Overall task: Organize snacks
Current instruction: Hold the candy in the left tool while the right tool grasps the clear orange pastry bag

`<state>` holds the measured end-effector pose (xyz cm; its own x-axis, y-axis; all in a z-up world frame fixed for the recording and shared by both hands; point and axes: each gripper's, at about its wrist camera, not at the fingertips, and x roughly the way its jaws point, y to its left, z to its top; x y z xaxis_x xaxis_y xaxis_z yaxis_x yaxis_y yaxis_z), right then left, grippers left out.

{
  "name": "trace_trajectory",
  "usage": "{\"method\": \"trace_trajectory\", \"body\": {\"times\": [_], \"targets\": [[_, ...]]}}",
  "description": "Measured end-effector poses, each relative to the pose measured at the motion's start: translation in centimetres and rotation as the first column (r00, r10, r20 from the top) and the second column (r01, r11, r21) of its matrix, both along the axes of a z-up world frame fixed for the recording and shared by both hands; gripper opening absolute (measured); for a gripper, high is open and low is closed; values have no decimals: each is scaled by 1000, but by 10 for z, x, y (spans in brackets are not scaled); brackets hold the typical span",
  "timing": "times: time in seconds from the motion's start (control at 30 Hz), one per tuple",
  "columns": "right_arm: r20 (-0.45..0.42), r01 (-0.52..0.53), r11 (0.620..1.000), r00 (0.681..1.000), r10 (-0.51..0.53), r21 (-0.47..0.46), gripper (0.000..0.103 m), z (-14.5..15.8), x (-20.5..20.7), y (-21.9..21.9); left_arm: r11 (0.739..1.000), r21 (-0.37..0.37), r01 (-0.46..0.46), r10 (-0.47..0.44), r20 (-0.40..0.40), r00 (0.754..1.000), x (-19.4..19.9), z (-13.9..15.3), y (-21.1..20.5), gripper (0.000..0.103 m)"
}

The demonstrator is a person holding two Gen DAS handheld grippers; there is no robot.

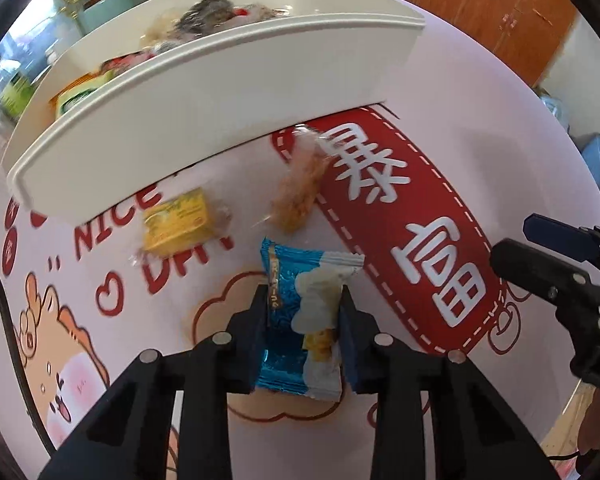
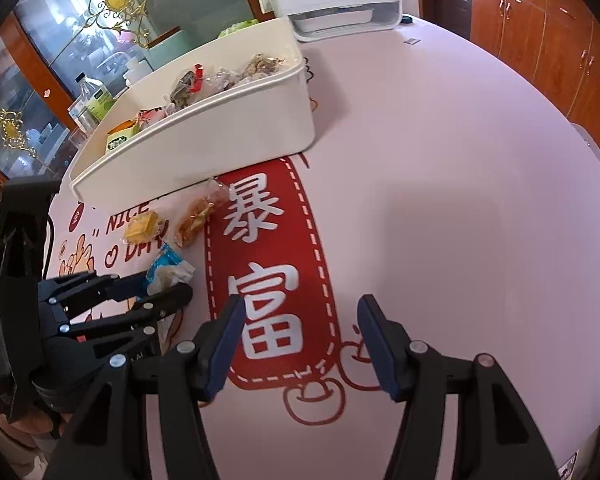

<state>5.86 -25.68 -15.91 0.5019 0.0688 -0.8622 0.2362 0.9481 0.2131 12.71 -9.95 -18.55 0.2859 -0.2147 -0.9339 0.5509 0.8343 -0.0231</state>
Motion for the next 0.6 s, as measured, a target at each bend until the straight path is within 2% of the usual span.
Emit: {"method": "trace_trajectory", "body": {"times": [0.33,0.6], "targets": [[20,-91,996,996,91,3,59,6,32,28,986,-34,-164,163,-28,986,4,2,46,29],[19,-144,987,989,143,66,59,1,63,50,966,-65,-249,248,-28,968,3,7,80,29]]}}
